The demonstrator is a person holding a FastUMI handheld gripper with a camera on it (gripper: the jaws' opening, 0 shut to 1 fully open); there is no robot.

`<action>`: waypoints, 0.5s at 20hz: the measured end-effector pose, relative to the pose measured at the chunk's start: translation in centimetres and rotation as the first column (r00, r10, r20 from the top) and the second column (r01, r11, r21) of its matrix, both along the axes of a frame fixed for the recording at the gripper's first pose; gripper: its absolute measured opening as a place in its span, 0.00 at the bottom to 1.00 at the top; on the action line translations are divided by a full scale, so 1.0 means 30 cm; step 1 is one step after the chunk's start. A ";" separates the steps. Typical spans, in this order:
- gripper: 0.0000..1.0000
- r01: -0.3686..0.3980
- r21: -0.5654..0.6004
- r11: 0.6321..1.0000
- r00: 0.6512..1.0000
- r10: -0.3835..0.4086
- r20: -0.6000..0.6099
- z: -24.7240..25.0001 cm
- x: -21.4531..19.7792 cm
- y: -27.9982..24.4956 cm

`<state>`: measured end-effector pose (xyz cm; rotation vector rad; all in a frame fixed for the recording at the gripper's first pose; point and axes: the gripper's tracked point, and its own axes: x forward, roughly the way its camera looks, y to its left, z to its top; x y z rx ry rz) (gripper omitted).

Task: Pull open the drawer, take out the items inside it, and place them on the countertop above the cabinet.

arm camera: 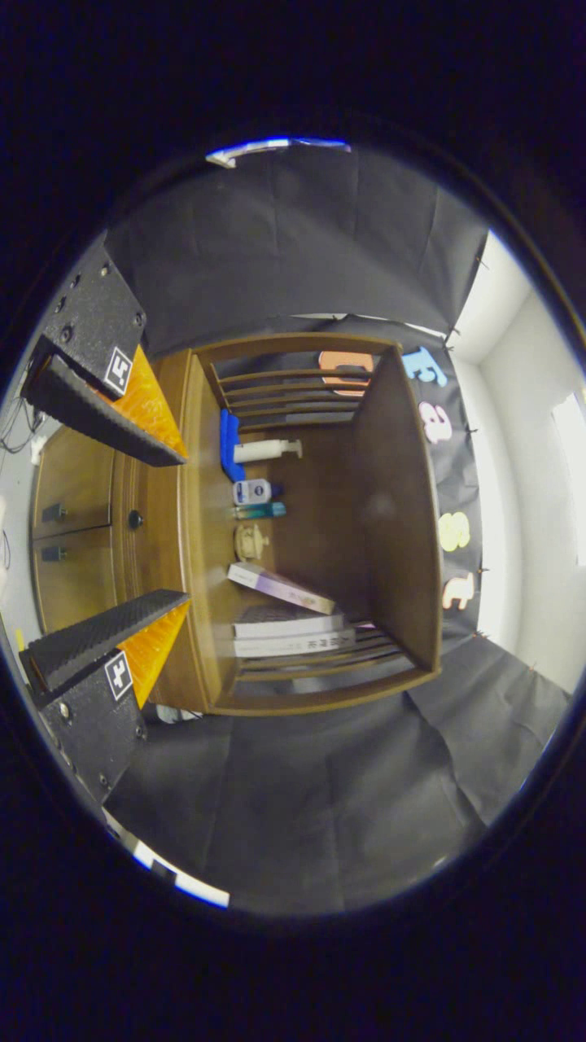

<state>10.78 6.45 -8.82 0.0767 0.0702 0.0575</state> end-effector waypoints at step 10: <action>0.91 0.003 -0.121 0.993 0.988 -0.021 -0.150 -0.339 0.326 0.060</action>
